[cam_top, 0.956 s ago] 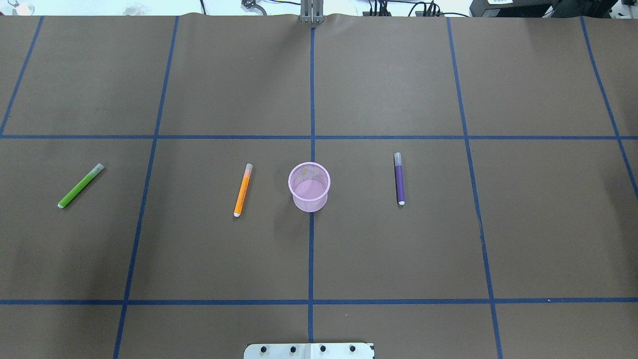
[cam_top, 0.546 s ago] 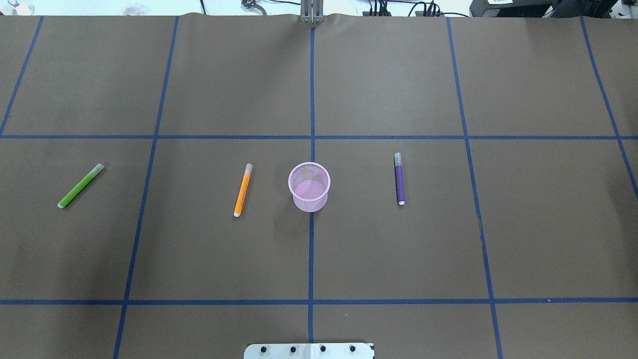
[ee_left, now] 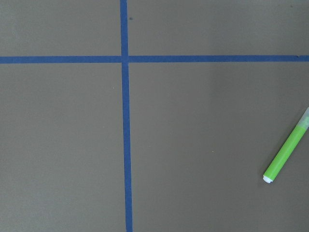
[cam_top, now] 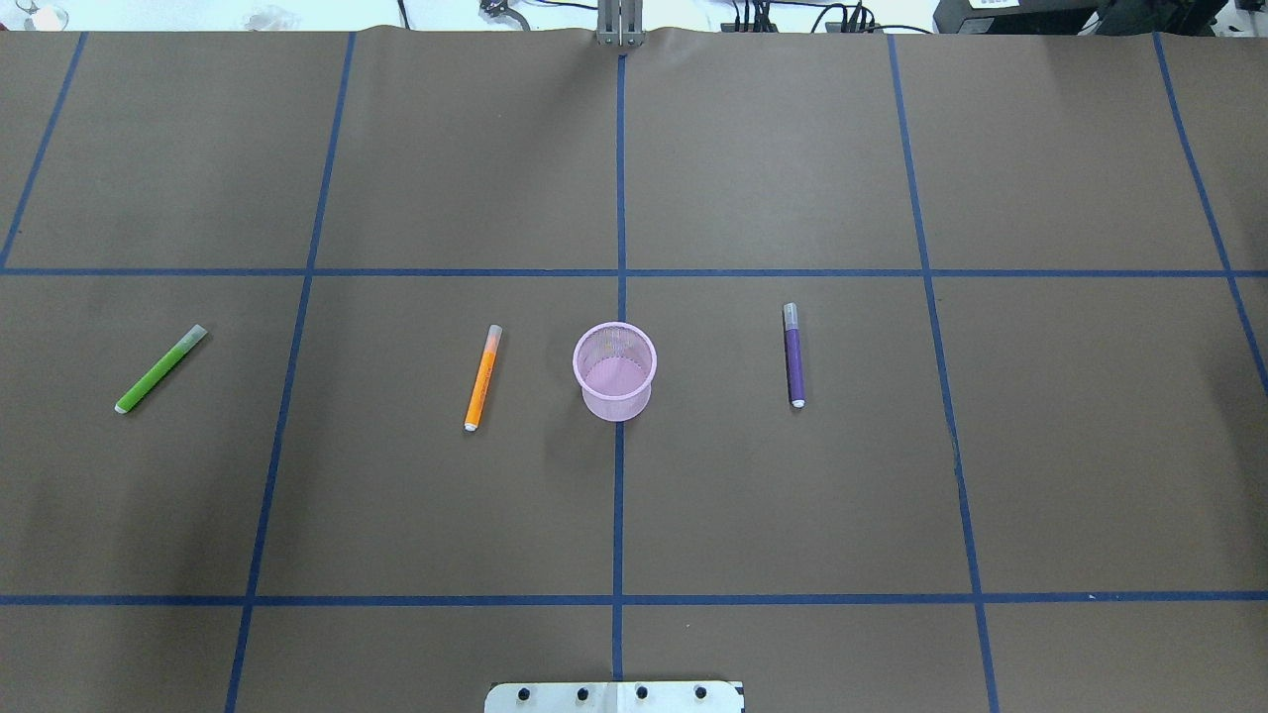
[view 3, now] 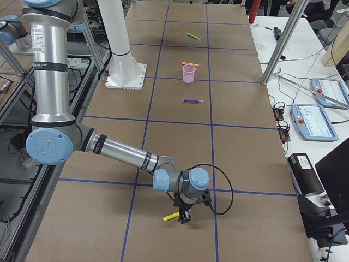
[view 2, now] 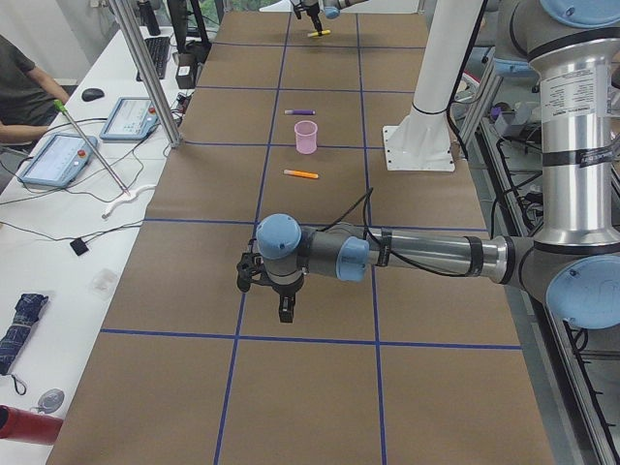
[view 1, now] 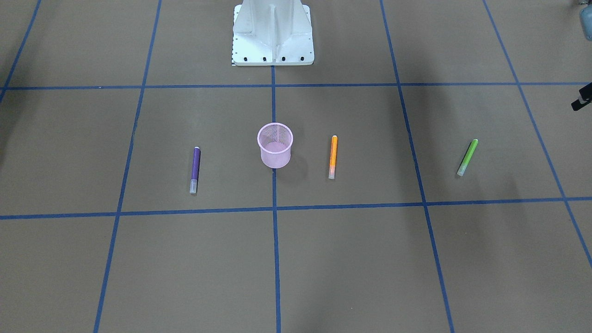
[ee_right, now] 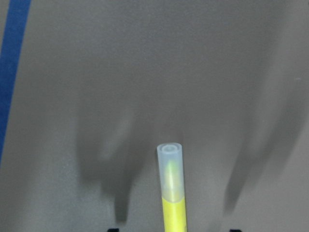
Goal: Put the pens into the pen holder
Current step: 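Grasp the yellow marker upright with the right gripper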
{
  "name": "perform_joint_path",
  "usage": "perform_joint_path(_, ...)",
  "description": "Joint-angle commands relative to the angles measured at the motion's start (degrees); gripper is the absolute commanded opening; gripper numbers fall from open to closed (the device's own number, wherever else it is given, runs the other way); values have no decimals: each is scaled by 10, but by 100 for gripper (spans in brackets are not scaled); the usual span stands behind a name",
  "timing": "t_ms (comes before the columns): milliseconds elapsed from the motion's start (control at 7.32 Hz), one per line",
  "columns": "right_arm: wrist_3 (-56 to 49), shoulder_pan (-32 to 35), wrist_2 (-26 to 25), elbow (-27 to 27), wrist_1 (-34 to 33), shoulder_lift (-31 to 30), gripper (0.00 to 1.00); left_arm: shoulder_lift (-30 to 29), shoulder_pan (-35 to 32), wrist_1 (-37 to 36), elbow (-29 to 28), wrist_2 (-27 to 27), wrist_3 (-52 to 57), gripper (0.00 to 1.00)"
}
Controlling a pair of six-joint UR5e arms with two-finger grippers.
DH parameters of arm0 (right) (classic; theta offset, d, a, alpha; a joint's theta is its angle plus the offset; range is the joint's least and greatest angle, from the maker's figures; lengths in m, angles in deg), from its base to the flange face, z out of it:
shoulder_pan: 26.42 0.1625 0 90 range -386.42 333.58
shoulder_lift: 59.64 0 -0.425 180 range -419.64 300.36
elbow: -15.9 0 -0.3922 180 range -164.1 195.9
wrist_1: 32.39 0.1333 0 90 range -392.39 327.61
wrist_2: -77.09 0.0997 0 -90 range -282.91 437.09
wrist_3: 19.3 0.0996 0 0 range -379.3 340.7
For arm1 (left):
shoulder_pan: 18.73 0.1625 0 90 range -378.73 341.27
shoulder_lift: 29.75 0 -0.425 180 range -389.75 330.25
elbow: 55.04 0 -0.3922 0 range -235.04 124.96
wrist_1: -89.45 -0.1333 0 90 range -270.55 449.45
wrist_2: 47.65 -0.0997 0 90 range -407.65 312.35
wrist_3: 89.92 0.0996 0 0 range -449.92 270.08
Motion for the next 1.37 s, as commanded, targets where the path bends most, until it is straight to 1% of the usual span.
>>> perform_joint_path(0, 1, -1, 0, 4, -1, 8, 52, 0, 0, 0, 0, 0, 1, 100)
perform_joint_path(137, 2, -1, 0, 5, -1, 8, 29, 0, 0, 0, 1, 0, 1, 100)
perform_joint_path(273, 2, -2, 0, 5, -2, 8, 0, 1, 0, 0, 3, 0, 1, 100)
perform_joint_path(546, -1, -2, 4, 17, -2, 8, 0, 1, -1, 0, 5, 0, 1, 100)
perform_joint_path(683, -1, -1, 7, 12, -2, 12, 0, 1, -1, 0, 5, 1, 1, 100)
perform_joint_path(819, -1, -1, 16, -4, -4, 19, 0, 1, -1, 0, 5, 1, 1, 100)
perform_joint_path(956, 6, -1, 46, -31, -6, 20, 0, 1, -1, 0, 7, 1, 0, 100)
perform_joint_path(1092, 30, 8, 54, -60, -4, 20, 0, 1, -1, 0, 9, 1, -1, 100)
perform_joint_path(1229, 85, 10, 59, -101, -1, 18, 0, 0, 0, 0, 11, 1, -3, 100)
